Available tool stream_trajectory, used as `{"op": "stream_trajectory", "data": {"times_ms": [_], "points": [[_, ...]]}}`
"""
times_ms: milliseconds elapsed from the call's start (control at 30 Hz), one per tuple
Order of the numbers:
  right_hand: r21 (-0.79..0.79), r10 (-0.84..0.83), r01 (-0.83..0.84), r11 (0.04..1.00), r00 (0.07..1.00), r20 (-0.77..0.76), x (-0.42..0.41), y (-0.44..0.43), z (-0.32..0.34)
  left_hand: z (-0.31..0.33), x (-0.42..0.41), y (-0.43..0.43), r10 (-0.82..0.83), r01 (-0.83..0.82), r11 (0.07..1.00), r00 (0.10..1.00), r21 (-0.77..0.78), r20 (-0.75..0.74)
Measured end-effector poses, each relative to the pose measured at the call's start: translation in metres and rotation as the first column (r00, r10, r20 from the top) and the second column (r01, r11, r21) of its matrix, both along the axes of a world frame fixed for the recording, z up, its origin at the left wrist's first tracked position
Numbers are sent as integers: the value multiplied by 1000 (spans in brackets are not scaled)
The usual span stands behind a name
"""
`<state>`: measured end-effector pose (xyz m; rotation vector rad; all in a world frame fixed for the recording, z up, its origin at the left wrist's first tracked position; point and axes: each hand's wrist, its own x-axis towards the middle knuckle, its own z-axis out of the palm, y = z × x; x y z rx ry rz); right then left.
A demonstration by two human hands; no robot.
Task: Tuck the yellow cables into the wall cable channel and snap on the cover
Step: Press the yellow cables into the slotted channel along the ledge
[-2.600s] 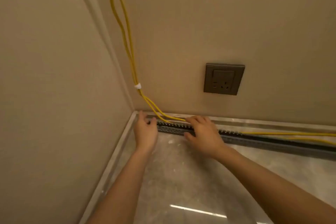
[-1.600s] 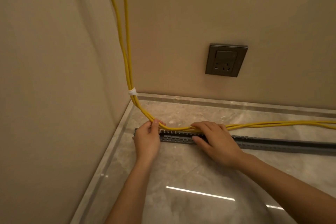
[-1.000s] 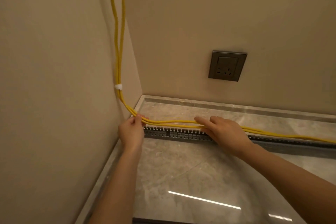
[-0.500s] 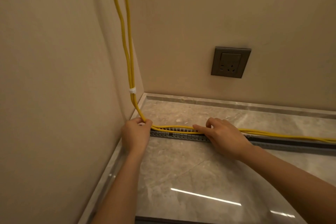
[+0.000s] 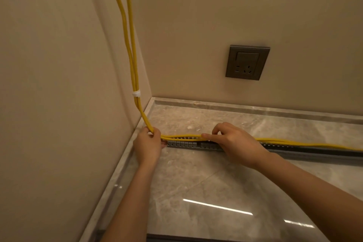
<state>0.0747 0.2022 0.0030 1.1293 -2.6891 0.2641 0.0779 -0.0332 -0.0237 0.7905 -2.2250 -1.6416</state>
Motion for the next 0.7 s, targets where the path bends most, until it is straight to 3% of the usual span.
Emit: {"op": "stream_trajectory", "data": {"times_ms": [300,400,500,533,600,700], "points": [[-201,17,4,980,995,98,-4,13,-7,0,10,-3,-90,90,996,995,-1,-37],[-211,10,14,977,993,114,-1,18,-10,1,14,4,-93,86,984,995,-156,-38],[-213,-15,38,976,994,107,8,18,-17,1,24,16,47,-124,922,976,-366,-211],[-208,-30,49,977,995,95,11,17,-20,1,28,22,20,-155,881,957,-448,-291],[-171,-77,85,981,995,56,17,13,-25,0,35,34,-210,-44,777,922,-628,-324],[-103,-162,159,982,986,-23,23,8,-28,-8,35,51,-565,308,571,820,-761,-92]]}}
